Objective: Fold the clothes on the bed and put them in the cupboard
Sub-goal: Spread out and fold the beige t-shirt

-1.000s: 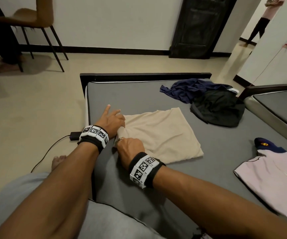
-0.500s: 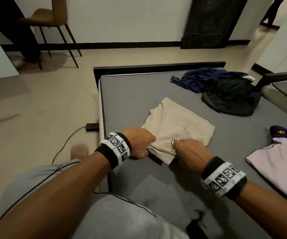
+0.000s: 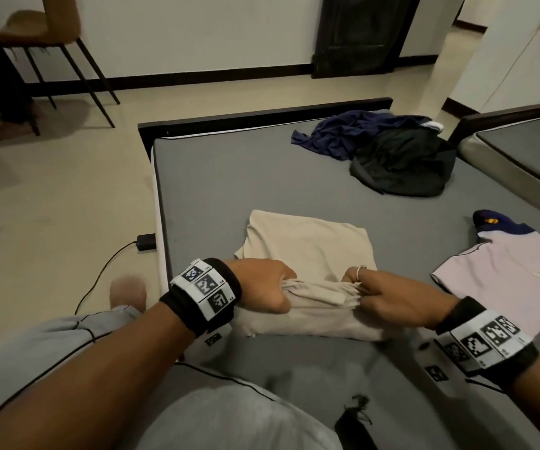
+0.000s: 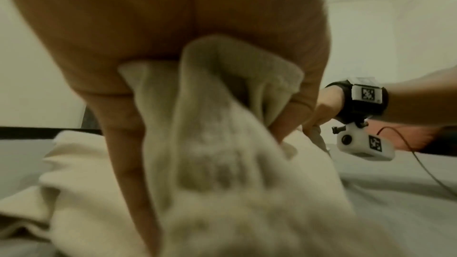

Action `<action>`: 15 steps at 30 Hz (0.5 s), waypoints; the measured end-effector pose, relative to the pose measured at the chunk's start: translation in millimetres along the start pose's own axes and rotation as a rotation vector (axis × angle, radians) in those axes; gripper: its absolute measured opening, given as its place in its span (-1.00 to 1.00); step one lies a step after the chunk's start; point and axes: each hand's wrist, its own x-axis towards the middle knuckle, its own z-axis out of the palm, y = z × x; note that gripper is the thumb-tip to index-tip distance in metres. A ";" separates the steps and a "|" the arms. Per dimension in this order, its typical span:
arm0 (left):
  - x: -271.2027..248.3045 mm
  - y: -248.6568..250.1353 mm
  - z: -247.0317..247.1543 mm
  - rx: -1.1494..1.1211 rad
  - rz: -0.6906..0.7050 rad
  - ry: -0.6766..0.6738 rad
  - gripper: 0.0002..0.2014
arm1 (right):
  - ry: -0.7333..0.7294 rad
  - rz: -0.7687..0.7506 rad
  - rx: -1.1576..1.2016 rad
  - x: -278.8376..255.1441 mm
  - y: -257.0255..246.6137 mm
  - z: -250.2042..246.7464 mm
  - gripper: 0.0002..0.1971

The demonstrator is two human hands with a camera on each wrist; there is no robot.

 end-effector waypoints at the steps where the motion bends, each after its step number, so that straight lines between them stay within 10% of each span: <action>1: 0.5 -2.5 -2.1 0.029 -0.009 0.040 -0.70 | 0.037 -0.005 0.034 2.8 3.7 1.3 -0.74; 7: 9.2 -6.6 -19.4 0.148 -0.074 0.034 -0.25 | 0.094 0.033 0.016 19.5 15.9 12.9 -0.62; 9: 17.9 -7.7 -19.3 0.194 -0.061 0.001 -0.37 | 0.058 0.024 -0.037 23.1 18.7 12.6 -0.36; 12: 30.1 -9.2 -19.6 0.193 -0.010 0.044 -0.75 | 0.108 -0.080 -0.074 29.6 23.3 10.6 -0.75; 15: 39.0 -7.5 -30.0 0.232 -0.011 0.124 -0.74 | 0.191 -0.118 -0.048 38.8 29.8 -3.3 -0.60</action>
